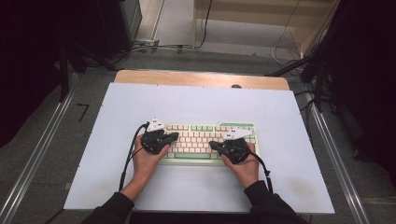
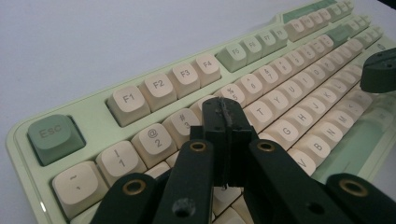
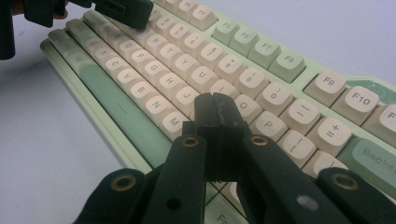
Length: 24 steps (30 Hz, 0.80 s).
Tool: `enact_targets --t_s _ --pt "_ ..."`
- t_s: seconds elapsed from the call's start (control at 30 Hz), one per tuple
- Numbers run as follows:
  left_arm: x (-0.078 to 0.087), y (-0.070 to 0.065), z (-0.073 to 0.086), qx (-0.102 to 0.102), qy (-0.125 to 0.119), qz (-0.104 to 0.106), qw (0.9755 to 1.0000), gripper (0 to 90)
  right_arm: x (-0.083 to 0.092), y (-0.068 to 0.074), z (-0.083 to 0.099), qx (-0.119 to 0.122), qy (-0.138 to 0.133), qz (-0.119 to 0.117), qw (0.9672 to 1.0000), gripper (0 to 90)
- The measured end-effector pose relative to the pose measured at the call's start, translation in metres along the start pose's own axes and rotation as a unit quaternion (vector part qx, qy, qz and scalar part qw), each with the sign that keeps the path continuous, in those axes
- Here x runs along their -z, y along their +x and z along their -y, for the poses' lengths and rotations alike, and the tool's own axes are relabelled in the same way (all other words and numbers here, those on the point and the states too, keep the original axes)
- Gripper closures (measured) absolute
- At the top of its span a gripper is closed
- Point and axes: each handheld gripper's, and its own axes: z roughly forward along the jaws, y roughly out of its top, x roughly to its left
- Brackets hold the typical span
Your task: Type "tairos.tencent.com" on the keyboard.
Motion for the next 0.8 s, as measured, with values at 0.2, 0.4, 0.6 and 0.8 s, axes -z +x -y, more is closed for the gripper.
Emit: enact_targets --t_s 0.2,0.4,0.6,0.8 --pt "-0.0008 -0.0009 0.0006 0.000 0.000 0.000 1.0000 90.0 -0.0004 0.0003 0.0001 -0.001 0.001 0.000 1.0000 87.9" --pt "-0.0012 -0.0013 0.0008 -0.001 0.001 0.000 1.0000 90.0 -0.0003 0.0004 0.0001 0.000 0.001 0.000 1.0000 87.8" --pt "-0.0013 -0.0012 0.0009 -0.002 0.002 0.001 1.0000 90.0 -0.0005 0.0005 0.0001 0.000 0.002 0.000 1.0000 87.8" --pt "-0.0035 -0.0019 0.0019 -0.002 0.011 0.000 0.9999 90.0 -0.0006 0.0007 0.0002 0.000 0.002 0.000 1.0000 87.8"
